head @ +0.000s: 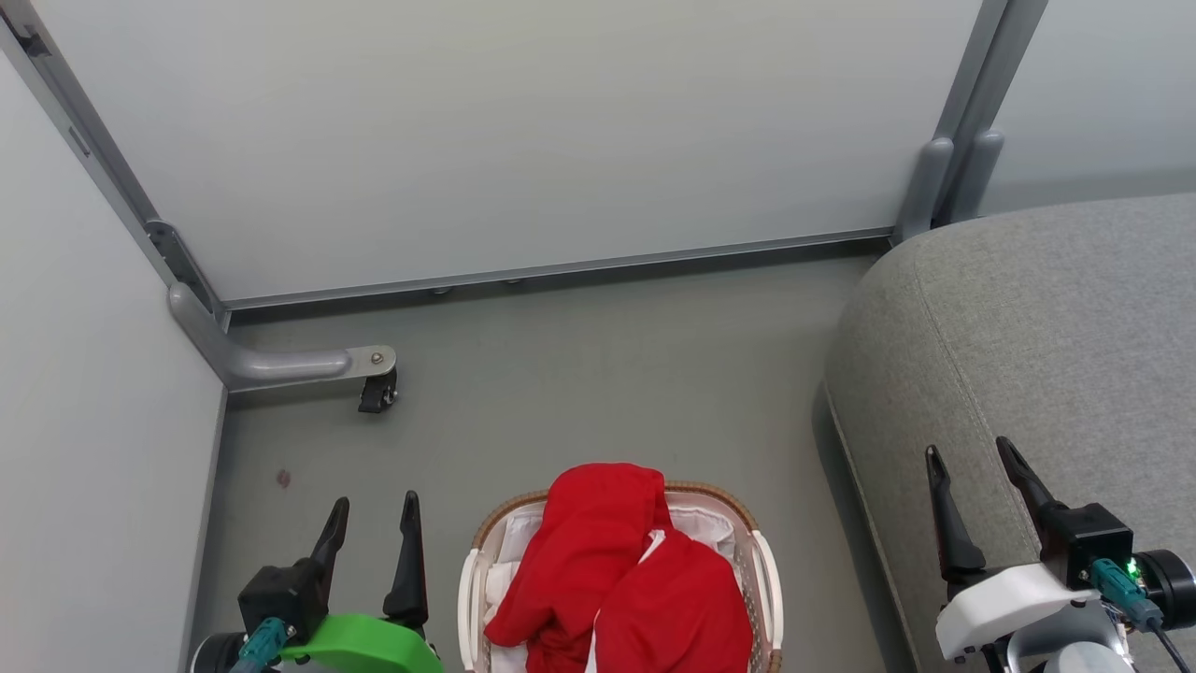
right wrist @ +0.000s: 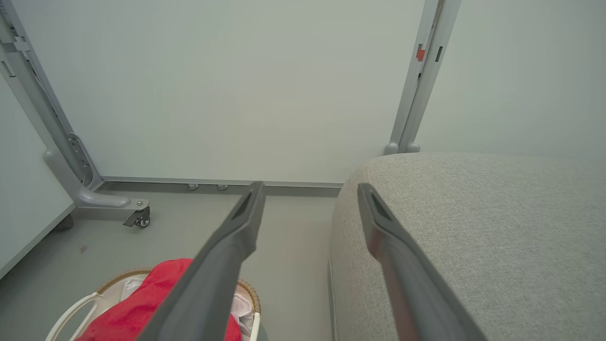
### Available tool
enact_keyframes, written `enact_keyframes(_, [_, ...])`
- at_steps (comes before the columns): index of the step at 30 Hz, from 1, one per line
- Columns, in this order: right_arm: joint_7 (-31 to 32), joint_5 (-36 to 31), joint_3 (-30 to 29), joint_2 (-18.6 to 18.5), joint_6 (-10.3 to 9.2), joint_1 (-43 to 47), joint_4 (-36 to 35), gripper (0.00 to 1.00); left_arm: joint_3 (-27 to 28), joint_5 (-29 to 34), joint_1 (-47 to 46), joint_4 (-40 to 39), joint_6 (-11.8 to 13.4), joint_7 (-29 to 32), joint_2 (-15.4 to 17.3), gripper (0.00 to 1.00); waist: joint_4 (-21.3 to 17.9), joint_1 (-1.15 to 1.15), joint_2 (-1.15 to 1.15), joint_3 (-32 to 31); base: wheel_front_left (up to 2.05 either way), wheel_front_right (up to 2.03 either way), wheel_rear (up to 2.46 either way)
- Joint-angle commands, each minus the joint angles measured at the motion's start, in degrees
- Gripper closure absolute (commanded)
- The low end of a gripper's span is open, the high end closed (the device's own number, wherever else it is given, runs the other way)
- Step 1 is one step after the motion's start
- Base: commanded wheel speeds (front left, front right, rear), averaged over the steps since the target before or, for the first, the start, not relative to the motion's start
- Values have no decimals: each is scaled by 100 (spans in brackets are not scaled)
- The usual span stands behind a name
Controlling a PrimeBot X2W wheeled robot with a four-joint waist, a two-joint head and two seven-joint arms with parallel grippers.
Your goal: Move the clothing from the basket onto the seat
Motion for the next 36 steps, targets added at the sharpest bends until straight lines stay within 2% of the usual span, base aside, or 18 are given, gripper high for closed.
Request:
enact_keyframes(1, [-28,9,1,-34,2,78,4,0,18,50,50,17,27,-2,36,0,-2,0,0,3,0,0,0])
enact_keyframes(19, [-28,34,13,-33,2,-8,-61,0,-32,-69,-57,22,13,-2,36,0,-24,0,0,211,0,0,0])
enact_keyframes(28, [-28,49,57,-33,1,-453,-179,0,-135,13,-712,148,-30,1,35,0,-124,0,0,1111,0,0,0])
enact_keyframes(36, [-28,134,165,-30,1,-1054,-311,0,-345,75,-1609,997,-70,1,36,0,-391,0,0,2274,0,0,0])
